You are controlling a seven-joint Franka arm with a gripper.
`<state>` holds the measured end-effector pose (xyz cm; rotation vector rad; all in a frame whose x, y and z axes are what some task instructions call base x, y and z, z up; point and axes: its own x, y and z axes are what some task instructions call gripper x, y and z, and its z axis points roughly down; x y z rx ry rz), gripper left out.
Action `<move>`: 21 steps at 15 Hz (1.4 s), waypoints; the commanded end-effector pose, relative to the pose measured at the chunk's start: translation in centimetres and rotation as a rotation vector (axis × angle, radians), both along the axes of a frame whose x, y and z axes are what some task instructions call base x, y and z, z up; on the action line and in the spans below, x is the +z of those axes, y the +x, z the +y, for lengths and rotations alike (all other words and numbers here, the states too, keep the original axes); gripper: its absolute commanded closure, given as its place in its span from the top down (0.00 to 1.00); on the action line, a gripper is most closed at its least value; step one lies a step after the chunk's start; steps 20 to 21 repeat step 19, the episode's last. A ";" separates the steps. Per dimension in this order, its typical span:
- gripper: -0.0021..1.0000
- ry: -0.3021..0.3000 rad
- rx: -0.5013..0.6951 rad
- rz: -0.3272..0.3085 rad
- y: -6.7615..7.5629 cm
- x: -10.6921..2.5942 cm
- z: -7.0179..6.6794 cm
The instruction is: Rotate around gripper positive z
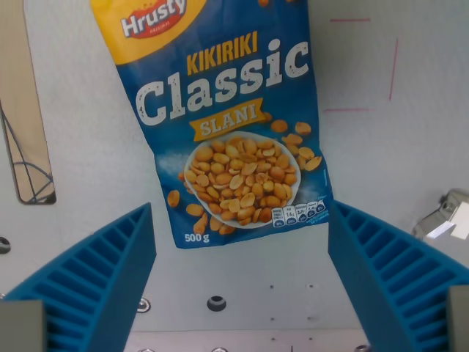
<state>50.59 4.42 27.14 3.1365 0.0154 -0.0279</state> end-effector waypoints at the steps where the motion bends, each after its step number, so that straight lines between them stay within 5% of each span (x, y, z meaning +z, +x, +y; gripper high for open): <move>1: 1.00 -0.002 -0.152 -0.005 0.0 0.2 0.0; 21: 1.00 -0.006 -0.392 -0.006 0.0 0.2 0.0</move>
